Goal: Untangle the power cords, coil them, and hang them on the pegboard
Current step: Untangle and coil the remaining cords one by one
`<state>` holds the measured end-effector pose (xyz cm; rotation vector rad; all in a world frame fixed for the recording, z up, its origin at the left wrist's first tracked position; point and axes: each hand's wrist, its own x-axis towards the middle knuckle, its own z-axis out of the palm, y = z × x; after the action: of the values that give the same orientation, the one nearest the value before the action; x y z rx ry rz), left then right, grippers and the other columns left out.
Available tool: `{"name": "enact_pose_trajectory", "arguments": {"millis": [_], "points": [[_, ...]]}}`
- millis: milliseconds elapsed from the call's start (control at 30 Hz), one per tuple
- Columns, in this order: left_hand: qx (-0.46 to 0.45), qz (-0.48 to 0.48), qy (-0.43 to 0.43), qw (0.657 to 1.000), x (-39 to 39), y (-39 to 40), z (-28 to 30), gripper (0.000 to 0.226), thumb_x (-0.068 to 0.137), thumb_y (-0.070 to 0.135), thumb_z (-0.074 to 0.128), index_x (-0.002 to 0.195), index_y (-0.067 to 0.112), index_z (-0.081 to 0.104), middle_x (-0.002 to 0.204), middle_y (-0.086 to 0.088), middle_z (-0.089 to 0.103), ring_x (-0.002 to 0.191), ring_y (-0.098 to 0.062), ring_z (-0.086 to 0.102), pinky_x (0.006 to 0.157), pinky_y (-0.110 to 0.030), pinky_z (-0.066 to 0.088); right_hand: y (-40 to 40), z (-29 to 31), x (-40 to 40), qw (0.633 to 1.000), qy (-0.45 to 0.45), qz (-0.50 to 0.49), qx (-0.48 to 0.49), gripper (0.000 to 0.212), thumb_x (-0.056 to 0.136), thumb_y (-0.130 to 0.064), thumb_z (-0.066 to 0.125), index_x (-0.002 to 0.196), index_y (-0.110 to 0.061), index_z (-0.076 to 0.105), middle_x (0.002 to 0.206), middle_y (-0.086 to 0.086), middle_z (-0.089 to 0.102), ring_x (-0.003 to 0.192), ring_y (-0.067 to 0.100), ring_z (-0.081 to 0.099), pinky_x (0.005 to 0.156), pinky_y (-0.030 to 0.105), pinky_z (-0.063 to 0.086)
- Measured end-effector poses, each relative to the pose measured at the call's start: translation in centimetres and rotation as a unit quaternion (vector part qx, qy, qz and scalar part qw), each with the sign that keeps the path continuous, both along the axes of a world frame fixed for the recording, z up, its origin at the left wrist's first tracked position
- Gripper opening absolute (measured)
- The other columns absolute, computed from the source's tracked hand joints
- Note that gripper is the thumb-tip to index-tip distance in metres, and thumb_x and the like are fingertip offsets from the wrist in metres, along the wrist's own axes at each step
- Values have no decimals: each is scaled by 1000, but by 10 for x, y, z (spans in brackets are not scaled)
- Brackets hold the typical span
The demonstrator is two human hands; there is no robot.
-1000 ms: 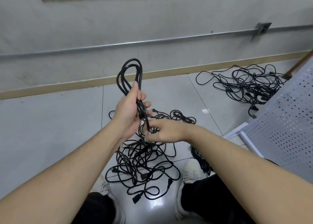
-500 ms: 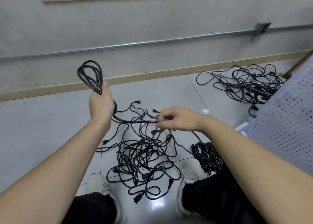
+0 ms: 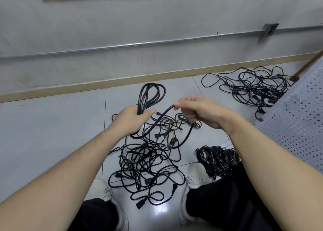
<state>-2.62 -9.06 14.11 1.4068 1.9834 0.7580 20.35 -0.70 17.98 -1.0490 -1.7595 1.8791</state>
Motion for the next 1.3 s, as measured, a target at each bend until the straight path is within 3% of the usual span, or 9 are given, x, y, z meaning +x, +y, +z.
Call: {"name": "enact_pose_trajectory", "arguments": {"millis": [200, 300, 433, 567, 667, 767, 967, 1167, 1300], "points": [[7, -31, -28, 999, 22, -3, 15, 75, 89, 78, 32, 72, 11, 60, 55, 6, 43, 55, -16, 43, 58, -31, 32, 0, -1, -12, 990, 87, -108, 12, 17, 96, -25, 67, 83, -14, 68, 60, -9, 52, 56, 7, 39, 48, 18, 30], [9, -73, -56, 996, 32, -10, 14, 66, 77, 81, 52, 71, 15, 51, 60, 9, 44, 56, -10, 43, 57, -28, 33, 0, -3, -21, 975, 82, -198, 58, 14, 89, -31, 76, 86, -19, 69, 83, -11, 68, 73, 0, 57, 66, 20, 42], [15, -97, -19, 995, 39, -10, 4, 41, 87, 48, 75, 70, 21, 50, 53, 17, 48, 58, -9, 47, 59, -27, 38, 6, -10, -26, 949, 40, -284, 132, 34, 83, -39, 82, 86, -7, 70, 131, -11, 59, 117, 3, 57, 98, 23, 43], [29, -119, -47, 991, 37, -10, 1, 34, 99, 34, 58, 70, 17, 50, 54, 16, 43, 58, -11, 41, 64, -35, 35, 1, -12, -30, 962, 61, -266, 30, 26, 94, -42, 70, 90, -20, 56, 88, -14, 70, 101, 16, 69, 69, 37, 55], [40, -134, -86, 986, 39, -14, 2, 36, 90, 43, 48, 75, 10, 51, 62, 7, 42, 63, -17, 42, 64, -43, 37, -7, -10, -36, 957, 90, -274, -30, 35, 98, -42, 65, 109, -16, 45, 109, 1, 70, 94, 21, 76, 52, 29, 53], [57, -141, -116, 982, 40, -17, 4, 34, 86, 48, 45, 78, 17, 54, 71, -4, 46, 67, -18, 43, 67, -45, 38, -11, -5, -38, 949, 126, -269, -104, 49, 94, -43, 70, 125, -13, 47, 86, 9, 72, 72, 19, 73, 52, 27, 55], [88, -102, -211, 968, 42, -17, 3, 24, 96, 29, 54, 100, 7, 62, 68, 19, 50, 66, -5, 44, 64, -20, 36, -10, 1, -35, 926, 219, -244, -188, 35, 93, -43, 71, 81, -17, 50, 56, -2, 39, 51, 14, 46, 62, 27, 47], [9, -126, -310, 942, 45, -16, 8, 22, 88, 31, 62, 71, 19, 57, 58, 11, 46, 53, -8, 44, 50, -18, 35, -10, 7, -33, 893, 248, -273, -257, 57, 94, -55, 63, 57, -24, 35, 52, -5, 29, 43, 13, 33, 53, 26, 38], [-51, -212, -408, 886, 50, -16, 15, 18, 91, 17, 52, 76, 8, 54, 92, -10, 74, 89, -24, 73, 84, -32, 57, -2, 11, -27, 890, 255, -266, -268, 52, 96, -58, 58, 64, -23, 37, 48, -8, 31, 33, 3, 23, 34, 17, 21]]}}
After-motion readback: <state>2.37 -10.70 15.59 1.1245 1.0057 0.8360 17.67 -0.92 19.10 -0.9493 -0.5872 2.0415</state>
